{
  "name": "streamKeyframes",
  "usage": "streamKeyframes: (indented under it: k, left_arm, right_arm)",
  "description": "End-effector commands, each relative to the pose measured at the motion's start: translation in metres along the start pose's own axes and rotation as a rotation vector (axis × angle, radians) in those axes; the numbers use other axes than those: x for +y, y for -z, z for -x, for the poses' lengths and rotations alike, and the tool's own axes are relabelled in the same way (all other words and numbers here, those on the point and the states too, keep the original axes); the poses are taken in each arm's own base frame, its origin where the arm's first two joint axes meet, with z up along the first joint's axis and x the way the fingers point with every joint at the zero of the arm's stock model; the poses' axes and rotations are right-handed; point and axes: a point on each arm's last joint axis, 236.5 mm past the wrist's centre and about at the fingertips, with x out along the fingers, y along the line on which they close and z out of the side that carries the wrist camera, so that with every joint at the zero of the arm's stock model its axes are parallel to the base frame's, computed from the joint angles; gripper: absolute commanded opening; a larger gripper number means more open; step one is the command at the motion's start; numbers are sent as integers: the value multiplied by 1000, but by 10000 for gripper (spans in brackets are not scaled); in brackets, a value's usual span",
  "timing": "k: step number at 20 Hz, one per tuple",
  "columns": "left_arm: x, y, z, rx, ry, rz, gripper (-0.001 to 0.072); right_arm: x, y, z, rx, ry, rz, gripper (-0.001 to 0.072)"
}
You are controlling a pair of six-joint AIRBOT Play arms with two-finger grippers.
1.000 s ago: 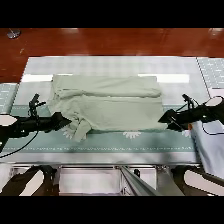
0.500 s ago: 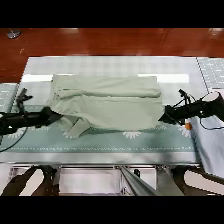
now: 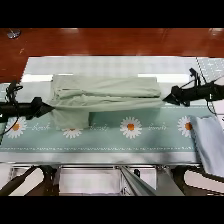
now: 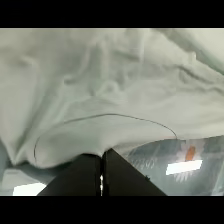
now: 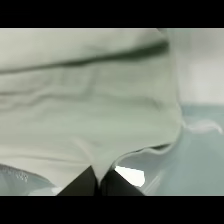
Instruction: Fold the shirts.
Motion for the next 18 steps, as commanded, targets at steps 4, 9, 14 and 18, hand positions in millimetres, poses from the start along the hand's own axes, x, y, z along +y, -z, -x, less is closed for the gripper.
streamKeyframes:
  k: [4, 9, 14, 18]
  left_arm:
    - [-15, -95, -47, -27, -13, 13, 19]
    - [-19, -167, -66, -60, 8, 63, 19]
    - [-9, -174, -100, 25, 17, 61, 20]
    - [0, -163, -96, 87, 15, 69, 705]
  right_arm:
    - [25, -86, -12, -99, -6, 56, 27]
    - [24, -124, -37, -76, -19, 53, 27]
    - [14, -145, -68, -57, -28, 16, 27]
    - [15, -145, -71, -46, -61, 3, 627]
